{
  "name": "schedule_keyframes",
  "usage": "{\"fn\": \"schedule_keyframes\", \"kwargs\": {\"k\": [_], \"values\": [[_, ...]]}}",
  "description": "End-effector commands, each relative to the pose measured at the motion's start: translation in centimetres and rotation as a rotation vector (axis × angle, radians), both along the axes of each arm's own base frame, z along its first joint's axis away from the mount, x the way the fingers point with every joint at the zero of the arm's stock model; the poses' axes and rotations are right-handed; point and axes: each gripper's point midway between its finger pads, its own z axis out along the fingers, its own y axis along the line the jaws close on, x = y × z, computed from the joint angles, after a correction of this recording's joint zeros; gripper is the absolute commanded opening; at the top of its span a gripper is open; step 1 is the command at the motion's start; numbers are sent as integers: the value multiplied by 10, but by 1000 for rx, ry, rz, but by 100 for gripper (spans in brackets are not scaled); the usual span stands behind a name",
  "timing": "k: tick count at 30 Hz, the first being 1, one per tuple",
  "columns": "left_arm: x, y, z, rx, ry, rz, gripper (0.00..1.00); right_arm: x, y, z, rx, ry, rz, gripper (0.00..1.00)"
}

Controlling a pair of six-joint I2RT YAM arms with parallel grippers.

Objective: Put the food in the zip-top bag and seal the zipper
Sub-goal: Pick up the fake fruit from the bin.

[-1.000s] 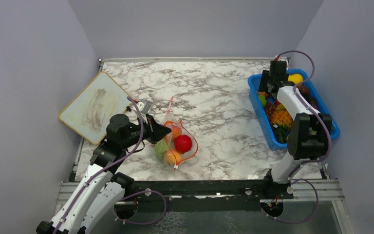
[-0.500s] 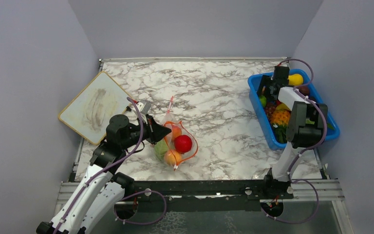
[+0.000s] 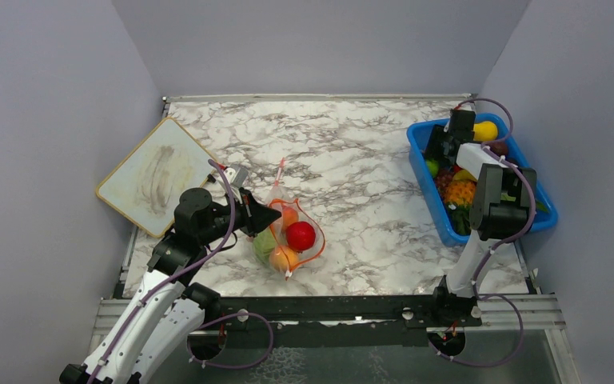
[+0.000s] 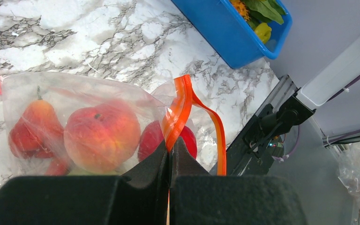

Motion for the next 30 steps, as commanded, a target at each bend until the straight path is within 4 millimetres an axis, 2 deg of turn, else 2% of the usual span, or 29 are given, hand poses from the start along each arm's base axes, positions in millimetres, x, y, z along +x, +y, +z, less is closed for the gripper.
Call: {"fn": "schedule_keyframes", "kwargs": {"k": [1, 13, 17, 21, 30], "values": [[1, -1, 5, -5, -42, -6, 0, 4, 1, 12, 7, -41, 16, 54], [1, -1, 6, -7, -42, -6, 0, -8, -1, 43, -3, -60, -17, 47], [1, -1, 6, -7, -41, -7, 0, -13, 2, 49, -1, -73, -21, 45], [1, -1, 6, -8, -41, -8, 0, -11, 2, 50, -1, -64, -23, 39], [1, -2, 5, -7, -36, -10, 0, -27, 12, 68, -15, -71, -23, 37]]}}
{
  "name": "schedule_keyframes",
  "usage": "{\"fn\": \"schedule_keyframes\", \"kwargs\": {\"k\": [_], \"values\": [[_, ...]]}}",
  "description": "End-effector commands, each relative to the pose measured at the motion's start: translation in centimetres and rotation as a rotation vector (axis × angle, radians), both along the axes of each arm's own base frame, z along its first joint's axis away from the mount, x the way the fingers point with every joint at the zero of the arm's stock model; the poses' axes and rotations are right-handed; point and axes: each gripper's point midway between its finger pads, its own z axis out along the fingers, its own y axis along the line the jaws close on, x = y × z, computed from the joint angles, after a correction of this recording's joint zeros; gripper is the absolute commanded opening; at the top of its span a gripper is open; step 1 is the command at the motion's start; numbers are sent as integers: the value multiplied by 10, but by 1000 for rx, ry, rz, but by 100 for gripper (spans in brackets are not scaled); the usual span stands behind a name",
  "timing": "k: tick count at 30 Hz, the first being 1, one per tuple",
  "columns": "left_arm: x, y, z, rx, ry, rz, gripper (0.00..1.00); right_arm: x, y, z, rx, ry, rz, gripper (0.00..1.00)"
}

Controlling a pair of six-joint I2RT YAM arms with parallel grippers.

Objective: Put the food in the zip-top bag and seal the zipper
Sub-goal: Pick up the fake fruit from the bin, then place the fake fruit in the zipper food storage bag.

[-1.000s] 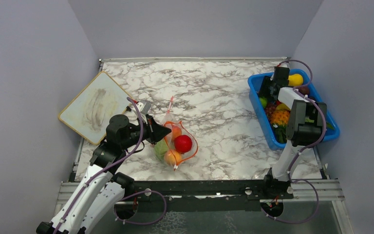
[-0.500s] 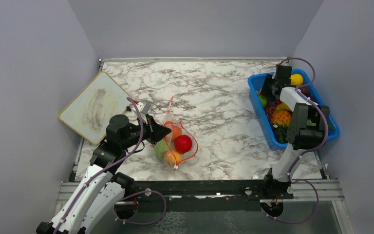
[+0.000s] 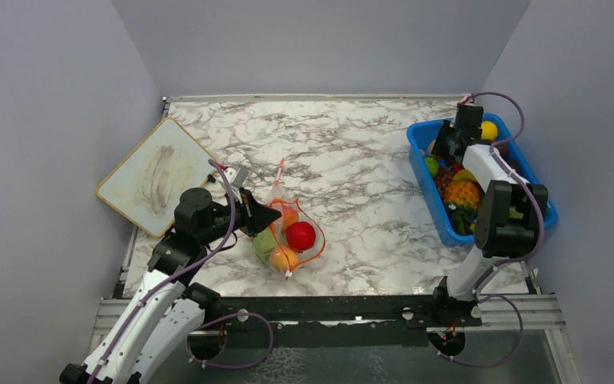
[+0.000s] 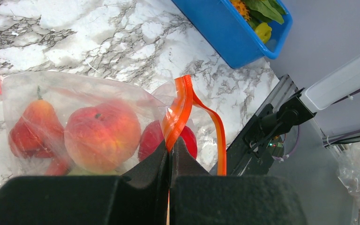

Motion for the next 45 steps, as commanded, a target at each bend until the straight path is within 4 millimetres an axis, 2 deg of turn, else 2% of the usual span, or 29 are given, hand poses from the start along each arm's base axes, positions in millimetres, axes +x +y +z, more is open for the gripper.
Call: {"fn": "schedule_keyframes", "kwargs": {"k": [1, 6, 17, 25, 30, 33, 38, 45], "values": [[2, -2, 5, -7, -37, -10, 0, -12, 6, 24, -23, -23, -15, 37], [1, -2, 4, -7, -33, -14, 0, -20, 22, 41, -50, -38, 2, 35], [0, -2, 5, -11, -37, -11, 0, -43, 55, 99, -120, -123, 52, 32], [1, -1, 5, -11, -34, -4, 0, -70, 104, 139, -123, -189, 174, 32], [2, -1, 5, -8, -36, 0, 0, -94, 135, 150, -152, -210, 270, 31], [3, 0, 4, -6, -33, 6, 0, -109, 158, 154, -103, -229, 365, 31], [4, 0, 2, -2, -23, 9, 0, -142, 208, 163, 89, -311, 621, 31], [6, 0, 0, -2, -10, 21, 0, -188, 247, 173, 314, -350, 831, 30]]}}
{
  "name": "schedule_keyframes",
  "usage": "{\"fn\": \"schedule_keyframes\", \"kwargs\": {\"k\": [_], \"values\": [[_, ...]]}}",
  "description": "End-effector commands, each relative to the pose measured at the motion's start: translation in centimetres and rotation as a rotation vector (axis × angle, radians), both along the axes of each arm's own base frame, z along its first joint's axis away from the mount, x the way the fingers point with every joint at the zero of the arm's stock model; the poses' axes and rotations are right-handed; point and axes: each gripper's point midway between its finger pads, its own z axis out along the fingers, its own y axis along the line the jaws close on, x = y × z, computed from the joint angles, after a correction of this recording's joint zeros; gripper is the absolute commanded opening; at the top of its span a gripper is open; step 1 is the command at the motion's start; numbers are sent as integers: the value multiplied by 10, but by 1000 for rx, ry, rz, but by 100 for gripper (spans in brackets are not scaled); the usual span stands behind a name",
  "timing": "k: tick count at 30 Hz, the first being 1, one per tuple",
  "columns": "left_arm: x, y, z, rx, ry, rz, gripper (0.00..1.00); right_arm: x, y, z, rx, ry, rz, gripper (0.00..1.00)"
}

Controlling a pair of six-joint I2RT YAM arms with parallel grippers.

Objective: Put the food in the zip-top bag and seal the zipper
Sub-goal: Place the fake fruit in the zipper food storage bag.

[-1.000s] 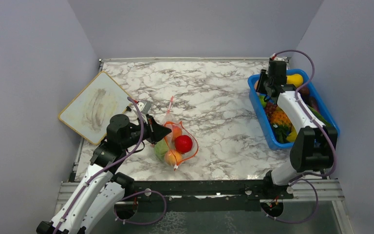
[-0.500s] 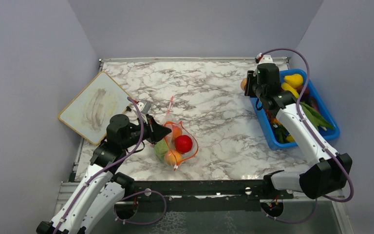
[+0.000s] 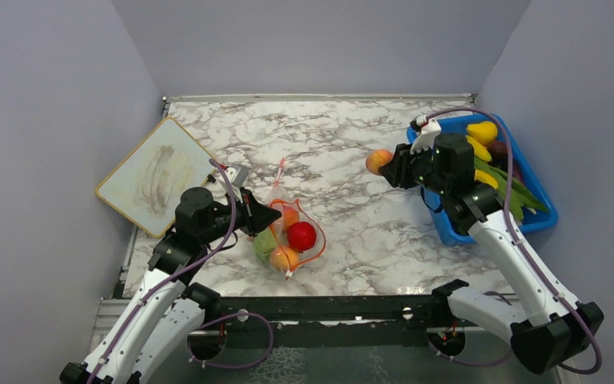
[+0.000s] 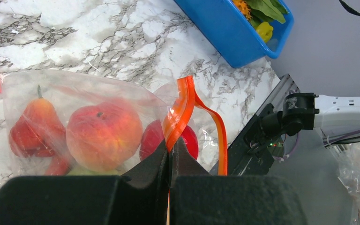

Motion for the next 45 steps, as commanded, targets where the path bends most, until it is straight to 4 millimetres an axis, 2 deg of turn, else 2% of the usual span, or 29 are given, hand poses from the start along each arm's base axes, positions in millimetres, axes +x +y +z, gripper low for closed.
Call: {"fn": "schedule_keyframes", "kwargs": {"k": [1, 6, 15, 27, 36, 45], "values": [[5, 0, 2, -8, -11, 20, 0, -34, 45, 20, 185, -12, 249, 30], [5, -1, 5, -17, 1, 19, 0, -66, 72, 25, 296, 17, 418, 30], [7, -5, 18, -50, 2, 14, 0, -108, 112, 37, 406, 27, 630, 30], [4, -9, 40, -108, 2, 2, 0, -153, 179, 31, 382, 70, 791, 30], [-1, -12, 46, -128, 25, -23, 0, -149, 208, 13, 284, 73, 747, 31], [-7, -11, 52, -130, 17, -37, 0, -128, 213, -12, 165, 70, 627, 31]]}}
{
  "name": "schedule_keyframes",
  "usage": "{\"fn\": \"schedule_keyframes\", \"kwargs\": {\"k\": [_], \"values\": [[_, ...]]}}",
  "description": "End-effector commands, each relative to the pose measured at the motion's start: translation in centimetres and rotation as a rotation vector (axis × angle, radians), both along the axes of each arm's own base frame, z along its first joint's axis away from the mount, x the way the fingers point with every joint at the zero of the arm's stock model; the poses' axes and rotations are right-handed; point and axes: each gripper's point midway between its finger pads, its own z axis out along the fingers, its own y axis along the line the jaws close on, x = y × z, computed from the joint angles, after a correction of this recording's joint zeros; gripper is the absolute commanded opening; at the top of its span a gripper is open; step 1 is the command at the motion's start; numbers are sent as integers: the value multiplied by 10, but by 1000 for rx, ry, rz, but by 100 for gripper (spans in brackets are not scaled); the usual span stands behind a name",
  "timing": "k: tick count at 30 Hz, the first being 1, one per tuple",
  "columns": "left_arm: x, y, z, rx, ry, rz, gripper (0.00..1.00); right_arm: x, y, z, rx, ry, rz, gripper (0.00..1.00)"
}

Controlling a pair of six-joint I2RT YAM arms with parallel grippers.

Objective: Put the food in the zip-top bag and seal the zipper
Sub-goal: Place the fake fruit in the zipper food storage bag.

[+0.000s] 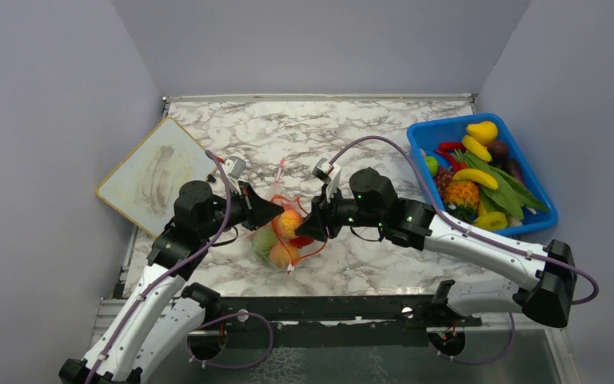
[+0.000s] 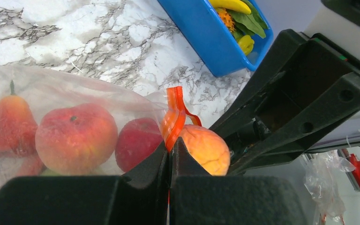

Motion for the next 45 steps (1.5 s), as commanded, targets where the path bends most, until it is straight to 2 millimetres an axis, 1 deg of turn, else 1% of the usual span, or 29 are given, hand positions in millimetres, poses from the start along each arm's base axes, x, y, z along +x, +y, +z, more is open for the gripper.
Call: {"fn": "schedule_keyframes", "kwargs": {"k": [1, 8, 11, 15, 18, 22, 23, 28, 31, 34, 37, 38, 42, 45], "values": [[-10, -4, 33, -47, -77, -48, 0, 19, -1, 1, -33, -62, -93, 31], [-11, -2, 33, -36, -81, -52, 0, 26, -7, 0, -66, -80, -149, 30], [-13, -3, 35, -42, -78, -58, 0, 29, -9, -6, -90, -88, -159, 30], [-16, -6, 45, -68, -76, -81, 0, 29, 0, -16, -98, -75, -134, 30], [-18, -7, 49, -81, -79, -88, 0, 25, 10, -9, -52, -66, -110, 31], [-19, -8, 48, -96, -72, -91, 0, 25, 21, 0, 10, -59, -109, 32], [-18, -10, 49, -107, -71, -95, 0, 25, 23, 0, 17, -54, -107, 33], [-20, -12, 49, -127, -60, -107, 0, 27, 32, -16, -4, -12, -117, 40], [-20, -11, 48, -127, -61, -105, 0, 24, 33, -15, -3, 1, -109, 46], [-20, -11, 45, -121, -63, -102, 0, 18, 29, 2, -3, -9, -84, 58], [-19, -11, 41, -113, -58, -103, 0, 11, 19, 19, 1, -35, -66, 66], [-18, -11, 41, -111, -59, -101, 0, 10, 15, 24, 0, -44, -63, 67], [-18, -10, 40, -105, -64, -96, 0, 10, -7, 31, -47, -93, -98, 68], [-19, -10, 39, -103, -61, -102, 0, 11, -25, 35, -90, -144, -116, 65]]}}
